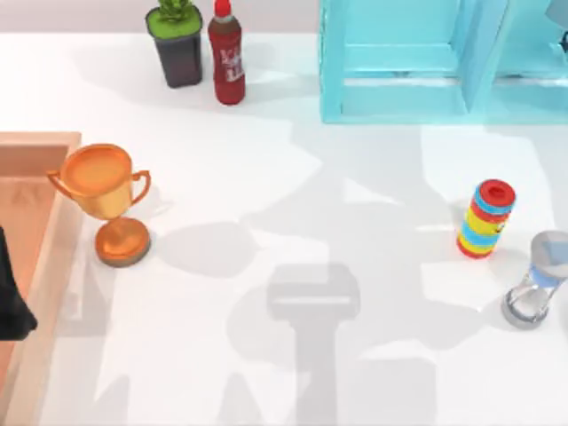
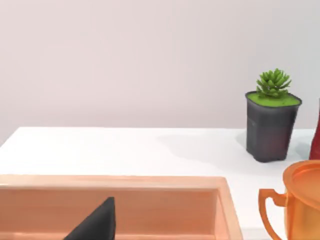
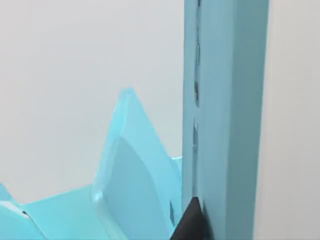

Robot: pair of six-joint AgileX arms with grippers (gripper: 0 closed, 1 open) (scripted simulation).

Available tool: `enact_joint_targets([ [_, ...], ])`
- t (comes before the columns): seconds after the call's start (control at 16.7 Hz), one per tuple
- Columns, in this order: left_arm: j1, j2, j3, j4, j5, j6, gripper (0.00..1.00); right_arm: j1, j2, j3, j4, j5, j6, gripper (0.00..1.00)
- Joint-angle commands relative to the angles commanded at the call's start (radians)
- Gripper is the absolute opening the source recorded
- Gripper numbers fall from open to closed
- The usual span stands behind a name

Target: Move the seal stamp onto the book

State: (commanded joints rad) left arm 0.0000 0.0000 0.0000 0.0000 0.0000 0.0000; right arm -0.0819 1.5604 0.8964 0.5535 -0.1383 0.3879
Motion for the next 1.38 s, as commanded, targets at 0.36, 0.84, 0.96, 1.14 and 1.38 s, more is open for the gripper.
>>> enact_joint_targets([
  [0.36,0.000,0.000,0.000,0.000,0.000,0.000,1.00,-0.012,-0.330,-0.152,-0.191,-0.014,0.008,0.00],
  [0.84,0.000,0.000,0.000,0.000,0.000,0.000,1.00,0.004,-0.342,-0.164,-0.202,-0.004,-0.002,0.00],
  [0.96,0.000,0.000,0.000,0.000,0.000,0.000,1.00,0.055,-0.308,-0.156,-0.180,0.038,-0.056,0.00],
  [1.14,0.000,0.000,0.000,0.000,0.000,0.000,1.00,0.195,-0.215,-0.144,-0.132,0.149,-0.215,0.00],
  [1.38,0.000,0.000,0.000,0.000,0.000,0.000,1.00,0.463,-0.049,-0.139,-0.051,0.360,-0.571,0.00],
])
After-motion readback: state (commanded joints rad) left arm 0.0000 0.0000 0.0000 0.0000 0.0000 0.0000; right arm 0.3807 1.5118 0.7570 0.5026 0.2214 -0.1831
